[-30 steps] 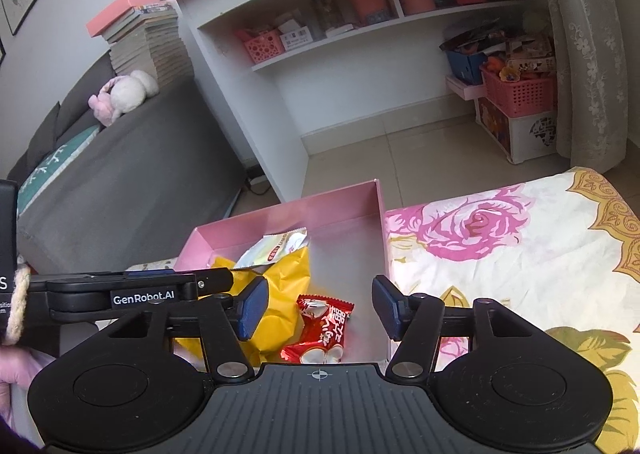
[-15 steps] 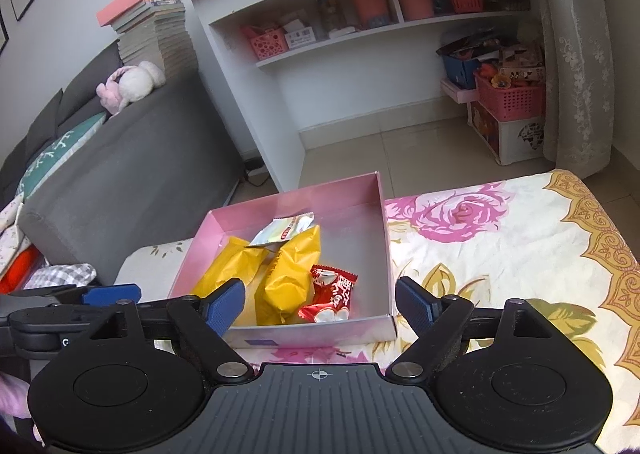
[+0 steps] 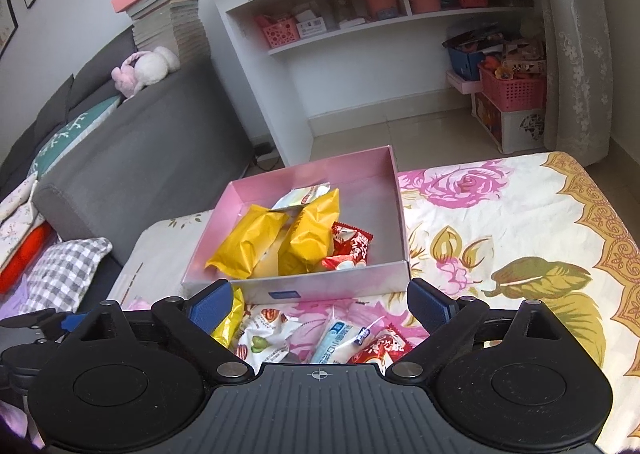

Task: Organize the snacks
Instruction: 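Move both tools back over the remaining snacks, then grasp an orange-white wafer pack with the left gripper while the right gripper grasps a white bread pack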

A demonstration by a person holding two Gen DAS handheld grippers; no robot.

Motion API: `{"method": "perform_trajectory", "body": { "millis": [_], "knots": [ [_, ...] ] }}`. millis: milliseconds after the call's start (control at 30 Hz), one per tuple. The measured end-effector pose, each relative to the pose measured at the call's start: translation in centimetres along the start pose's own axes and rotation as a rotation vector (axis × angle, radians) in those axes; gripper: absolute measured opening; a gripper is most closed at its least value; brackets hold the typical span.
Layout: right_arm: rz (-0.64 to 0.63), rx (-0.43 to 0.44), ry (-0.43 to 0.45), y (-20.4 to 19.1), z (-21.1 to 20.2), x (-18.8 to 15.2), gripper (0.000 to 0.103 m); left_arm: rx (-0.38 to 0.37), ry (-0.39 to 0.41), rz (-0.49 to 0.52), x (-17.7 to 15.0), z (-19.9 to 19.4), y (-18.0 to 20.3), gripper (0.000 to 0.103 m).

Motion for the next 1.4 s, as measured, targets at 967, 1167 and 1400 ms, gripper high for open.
{"method": "perform_trajectory", "body": {
  "millis": [967,1167,1400],
  "knots": [
    [-0.2,-0.043,-0.212,-3.0,3.4,-6.7,0.096,-0.106,-0.164,0.518,-7.8,1.6,-2.9,0.093],
    [-0.213,-0.052,-0.232,-3.0,4.5,-7.2,0.096,-0.095,-0.178,0.513,-7.3,1.4,-3.8,0.081],
    [-0.085,-0.084,-0.201,-1.4,4.9,-6.3,0.093,-0.085,-0.163,0.455,-6.9,1.4,-4.5,0.064]
  ]
}}
Point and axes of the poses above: each gripper's, at about its wrist camera, not at the fingertips, and z roughly the way its jaws point, y to its right, x to its top, the point moved 1 cm from there along z, roughly the way its jaws point, and after that the axes turned 6 degrees about -z, right-handed, at the moved point
